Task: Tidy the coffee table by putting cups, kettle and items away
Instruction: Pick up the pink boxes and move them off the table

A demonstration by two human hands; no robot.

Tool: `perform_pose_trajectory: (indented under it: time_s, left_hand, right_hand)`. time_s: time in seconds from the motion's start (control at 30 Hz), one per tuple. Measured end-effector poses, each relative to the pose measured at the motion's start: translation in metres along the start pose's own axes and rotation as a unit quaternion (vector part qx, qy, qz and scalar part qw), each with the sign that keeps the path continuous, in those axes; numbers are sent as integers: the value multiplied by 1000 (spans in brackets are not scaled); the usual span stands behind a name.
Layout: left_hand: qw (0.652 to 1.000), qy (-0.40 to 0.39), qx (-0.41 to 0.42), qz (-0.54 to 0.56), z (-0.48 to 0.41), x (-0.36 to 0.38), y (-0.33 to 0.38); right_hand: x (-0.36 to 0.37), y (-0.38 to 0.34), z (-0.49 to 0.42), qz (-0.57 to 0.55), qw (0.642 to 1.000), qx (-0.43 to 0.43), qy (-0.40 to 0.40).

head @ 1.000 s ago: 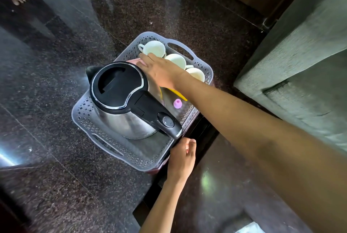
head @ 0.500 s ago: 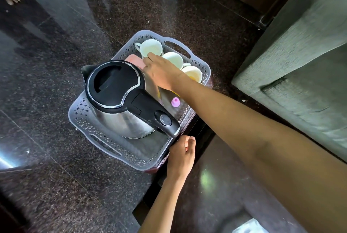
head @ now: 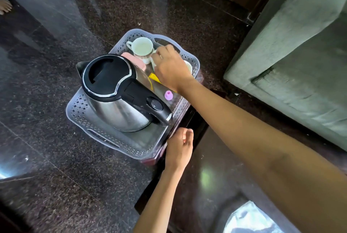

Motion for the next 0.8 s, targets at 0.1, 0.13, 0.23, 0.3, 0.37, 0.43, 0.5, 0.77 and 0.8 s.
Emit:
perform_pose_trajectory:
  time_s: [0.1, 0.13, 0.23, 0.3, 0.37, 0.43, 0.5, 0.77, 0.8]
  left_hand:
    - [1000, -3, 23, -13, 9, 1, 13]
    - [999, -8, 32, -20, 14, 3, 19]
    - [998, -19, 49, -30, 28, 10, 35]
    - [998, -28, 57, -18, 42, 19, 46]
    - [997, -39, 61, -7, 55, 32, 53]
    - [996, -58, 67, -5, 73, 50, 62]
    - [993, -80, 84, -25, 93, 71, 71]
    - [965, -186, 145, -111, 169, 157, 82]
    - [965, -198, 137, -106, 176, 170, 80]
  right_hand:
    - [-24, 30, 30, -25, 994, 85, 61]
    - [-30, 39, 44, -19, 992, 105, 72]
    - [-50, 60, 85, -11, 987, 150, 54]
    - [-72, 73, 120, -16, 979, 190, 70]
    - [-92, 84, 157, -25, 969, 229, 87]
    - [-109, 95, 202, -30, 958, 269, 93]
    - [-123, 105, 248, -20, 947, 307, 97]
    - [-140, 131, 451, -12, 873, 479, 90]
    - [-140, 134, 477, -10, 860, 503, 90]
Point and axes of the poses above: each hand's wrist, its own z-axis away from the middle knuckle, its own x-axis out of the palm, y = z × x, the point moved 9 cm from there along -z, towards the middle knuckle, and after that the axes turned 7 degrees about x, right-handed, at the moved point
